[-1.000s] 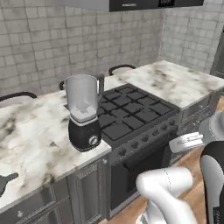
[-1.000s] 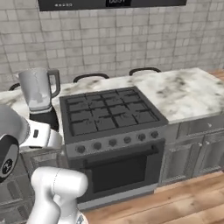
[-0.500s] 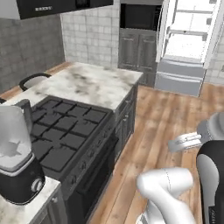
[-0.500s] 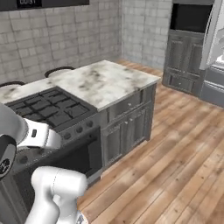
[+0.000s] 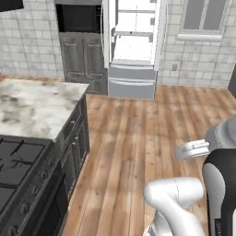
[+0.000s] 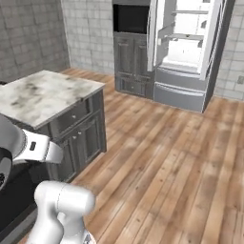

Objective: Grab the lemon wedge and garlic from the fridge, place them in the blender, close the lid, and turn on the blender to create a marinade.

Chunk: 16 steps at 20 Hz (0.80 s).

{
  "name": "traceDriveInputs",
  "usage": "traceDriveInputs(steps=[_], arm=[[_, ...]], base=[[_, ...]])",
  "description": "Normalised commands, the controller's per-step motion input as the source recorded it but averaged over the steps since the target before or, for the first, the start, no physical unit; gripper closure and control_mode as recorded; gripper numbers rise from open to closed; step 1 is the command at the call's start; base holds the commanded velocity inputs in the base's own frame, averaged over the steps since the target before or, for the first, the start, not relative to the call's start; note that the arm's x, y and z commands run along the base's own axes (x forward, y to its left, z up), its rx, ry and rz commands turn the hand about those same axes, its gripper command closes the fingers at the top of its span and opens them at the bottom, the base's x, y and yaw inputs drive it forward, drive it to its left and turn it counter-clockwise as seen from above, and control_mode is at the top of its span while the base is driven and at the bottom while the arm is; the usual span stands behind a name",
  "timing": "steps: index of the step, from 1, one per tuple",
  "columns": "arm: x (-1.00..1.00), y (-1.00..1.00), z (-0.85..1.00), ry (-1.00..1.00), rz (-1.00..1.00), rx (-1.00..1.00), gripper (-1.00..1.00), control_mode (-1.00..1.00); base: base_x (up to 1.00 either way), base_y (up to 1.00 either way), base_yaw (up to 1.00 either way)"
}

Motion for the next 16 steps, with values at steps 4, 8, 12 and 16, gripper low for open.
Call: traceDriveInputs(steps=[4, 8, 12, 16], arm=[[0.0, 0.0, 0.0, 0.0, 0.0, 0.0, -1.0, 1.0], [0.0, 0.0, 0.0, 0.0, 0.0, 0.0, -1.0, 1.0], [0.0, 0.0, 0.0, 0.0, 0.0, 0.0, -1.0, 1.0], [0.0, 0.0, 0.0, 0.0, 0.0, 0.0, -1.0, 1.0]], base=[[1.0, -0.44, -0.24], [1.0, -0.15, -0.16], [1.0, -0.02, -0.11], [1.0, -0.03, -0.13]])
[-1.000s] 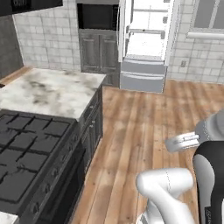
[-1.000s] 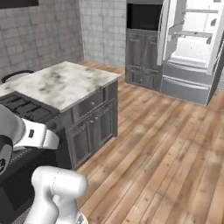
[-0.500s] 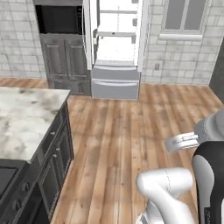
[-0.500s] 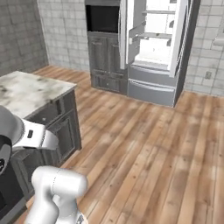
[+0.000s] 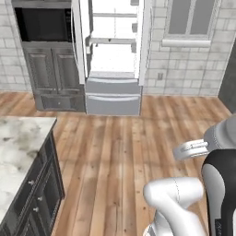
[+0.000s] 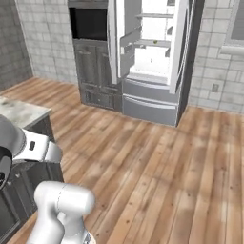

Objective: Grab the lemon wedge and garlic from the fridge, place them in the blender, close the lid, and turn on the blender to create a marinade.

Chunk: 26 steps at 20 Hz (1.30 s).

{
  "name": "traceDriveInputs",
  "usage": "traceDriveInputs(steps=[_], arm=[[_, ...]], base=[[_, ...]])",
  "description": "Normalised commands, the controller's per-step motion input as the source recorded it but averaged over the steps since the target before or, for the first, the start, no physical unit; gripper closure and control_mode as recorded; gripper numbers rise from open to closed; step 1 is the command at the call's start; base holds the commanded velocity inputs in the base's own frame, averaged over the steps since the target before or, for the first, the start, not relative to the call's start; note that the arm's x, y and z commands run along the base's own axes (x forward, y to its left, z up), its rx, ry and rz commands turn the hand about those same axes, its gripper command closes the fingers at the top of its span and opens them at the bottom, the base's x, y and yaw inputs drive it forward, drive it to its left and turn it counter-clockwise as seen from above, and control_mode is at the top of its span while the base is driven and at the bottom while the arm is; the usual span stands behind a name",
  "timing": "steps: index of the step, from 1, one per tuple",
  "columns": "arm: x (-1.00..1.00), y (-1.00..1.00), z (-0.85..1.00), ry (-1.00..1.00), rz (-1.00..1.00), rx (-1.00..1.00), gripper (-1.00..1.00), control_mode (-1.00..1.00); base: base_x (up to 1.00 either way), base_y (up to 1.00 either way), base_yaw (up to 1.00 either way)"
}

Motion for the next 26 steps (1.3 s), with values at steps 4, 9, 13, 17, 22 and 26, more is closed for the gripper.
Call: traceDriveInputs(steps=[4, 9, 13, 17, 22, 26], arm=[[0.0, 0.0, 0.0, 0.0, 0.0, 0.0, -1.0, 1.0], [0.0, 0.0, 0.0, 0.0, 0.0, 0.0, -1.0, 1.0], [0.0, 0.0, 0.0, 0.0, 0.0, 0.0, -1.0, 1.0], [0.0, 0.0, 0.0, 0.0, 0.0, 0.0, -1.0, 1.0], [0.0, 0.0, 0.0, 0.0, 0.0, 0.0, -1.0, 1.0], [0.0, 0.0, 0.0, 0.0, 0.0, 0.0, -1.0, 1.0]], base=[[1.0, 0.0, -0.16], [1.0, 0.04, -0.17], [1.0, 0.36, -0.17], [1.0, 0.53, -0.18], [1.0, 0.47, -0.19], [1.0, 0.13, -0.14]])
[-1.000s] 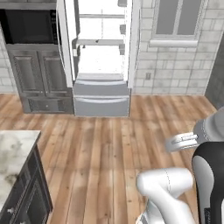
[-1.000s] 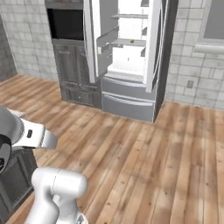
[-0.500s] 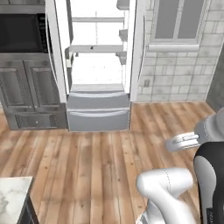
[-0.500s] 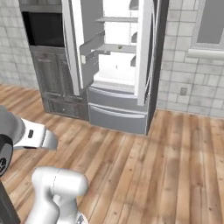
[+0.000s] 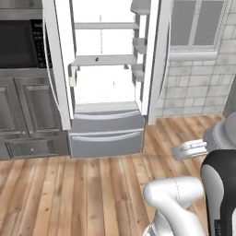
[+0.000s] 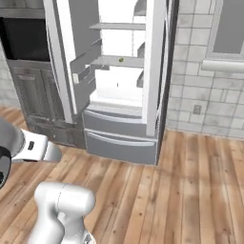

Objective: Grab the lemon wedge and garlic from the fridge, place them in the blender, close the lid, and turn on the blender to create a marinade.

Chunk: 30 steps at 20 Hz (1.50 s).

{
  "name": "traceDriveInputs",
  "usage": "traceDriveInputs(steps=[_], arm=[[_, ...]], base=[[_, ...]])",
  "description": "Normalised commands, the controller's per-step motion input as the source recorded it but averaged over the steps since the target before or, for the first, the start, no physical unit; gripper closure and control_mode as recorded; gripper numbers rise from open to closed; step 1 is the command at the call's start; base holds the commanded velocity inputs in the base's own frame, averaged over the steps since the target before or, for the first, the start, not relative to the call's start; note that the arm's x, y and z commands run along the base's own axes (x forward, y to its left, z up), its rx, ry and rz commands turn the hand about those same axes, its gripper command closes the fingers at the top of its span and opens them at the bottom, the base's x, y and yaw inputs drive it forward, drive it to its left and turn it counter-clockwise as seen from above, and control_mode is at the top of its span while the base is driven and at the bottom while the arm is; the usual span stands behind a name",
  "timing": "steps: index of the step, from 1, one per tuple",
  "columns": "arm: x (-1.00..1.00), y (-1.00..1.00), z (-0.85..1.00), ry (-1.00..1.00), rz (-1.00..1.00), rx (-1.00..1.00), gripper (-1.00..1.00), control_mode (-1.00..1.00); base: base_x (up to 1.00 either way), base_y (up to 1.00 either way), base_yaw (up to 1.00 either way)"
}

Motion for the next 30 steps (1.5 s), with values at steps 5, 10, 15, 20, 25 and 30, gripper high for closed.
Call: traceDriveInputs(steps=[5, 10, 15, 20, 25, 30], arm=[[0.0, 0.0, 0.0, 0.0, 0.0, 0.0, -1.0, 1.0], [0.0, 0.0, 0.0, 0.0, 0.0, 0.0, -1.0, 1.0], [0.0, 0.0, 0.0, 0.0, 0.0, 0.0, -1.0, 1.0], [0.0, 0.0, 0.0, 0.0, 0.0, 0.0, -1.0, 1.0], [0.0, 0.0, 0.0, 0.0, 0.0, 0.0, -1.0, 1.0], [0.0, 0.0, 0.0, 0.0, 0.0, 0.0, -1.0, 1.0]], base=[[1.0, 0.34, -0.12], [1.0, 0.47, -0.11], [1.0, 0.41, -0.1], [1.0, 0.3, -0.06], [0.88, 0.28, -0.06], [0.76, 0.4, -0.04]])
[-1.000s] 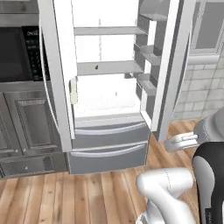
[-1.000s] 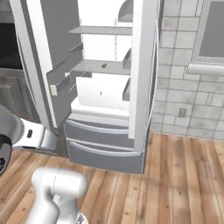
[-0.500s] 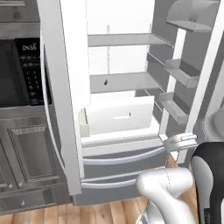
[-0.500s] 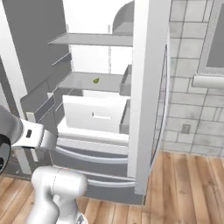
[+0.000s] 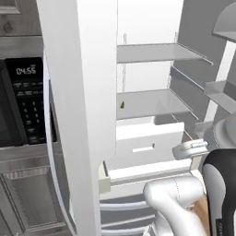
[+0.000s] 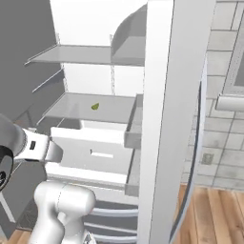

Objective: Grab the lemon wedge and garlic from the fridge, place them in the blender, close the lid, and turn on the blender to create a marinade.

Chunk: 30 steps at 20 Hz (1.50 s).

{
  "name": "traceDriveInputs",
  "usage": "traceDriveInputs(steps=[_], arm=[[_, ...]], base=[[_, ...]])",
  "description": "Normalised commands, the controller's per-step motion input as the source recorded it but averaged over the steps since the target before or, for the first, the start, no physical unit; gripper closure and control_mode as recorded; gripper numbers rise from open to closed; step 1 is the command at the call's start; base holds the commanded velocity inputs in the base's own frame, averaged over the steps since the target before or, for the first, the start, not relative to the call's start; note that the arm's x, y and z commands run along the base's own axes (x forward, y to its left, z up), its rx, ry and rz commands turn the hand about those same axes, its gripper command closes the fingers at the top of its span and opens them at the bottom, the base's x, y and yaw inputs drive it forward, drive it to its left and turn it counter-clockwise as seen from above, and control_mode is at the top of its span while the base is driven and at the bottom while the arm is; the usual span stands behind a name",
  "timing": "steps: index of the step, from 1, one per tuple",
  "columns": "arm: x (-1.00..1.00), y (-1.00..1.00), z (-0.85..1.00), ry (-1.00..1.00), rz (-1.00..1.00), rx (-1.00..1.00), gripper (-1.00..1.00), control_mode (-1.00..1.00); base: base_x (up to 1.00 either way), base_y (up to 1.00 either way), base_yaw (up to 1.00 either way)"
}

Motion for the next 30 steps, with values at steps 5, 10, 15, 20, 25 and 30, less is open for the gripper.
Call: traceDriveInputs(steps=[5, 10, 15, 20, 25, 30], arm=[[0.0, 0.0, 0.0, 0.0, 0.0, 0.0, -1.0, 1.0], [0.0, 0.0, 0.0, 0.0, 0.0, 0.0, -1.0, 1.0], [0.17, 0.0, 0.06, 0.0, 0.0, 0.01, -1.0, -1.0], [1.0, 0.0, 0.5, 0.0, 0.0, 0.04, -1.0, -1.0], [1.0, 0.1, 0.11, 0.0, -0.1, 0.02, -1.0, -1.0], [0.93, 0.14, -0.17, 0.0, -0.13, 0.0, -1.0, -1.0]], base=[[0.49, 0.4, 0.0], [0.73, 0.12, 0.0], [0.55, 0.02, 0.0], [0.0, 0.0, 0.0], [0.0, 0.0, 0.0], [0.0, 0.0, 0.0]])
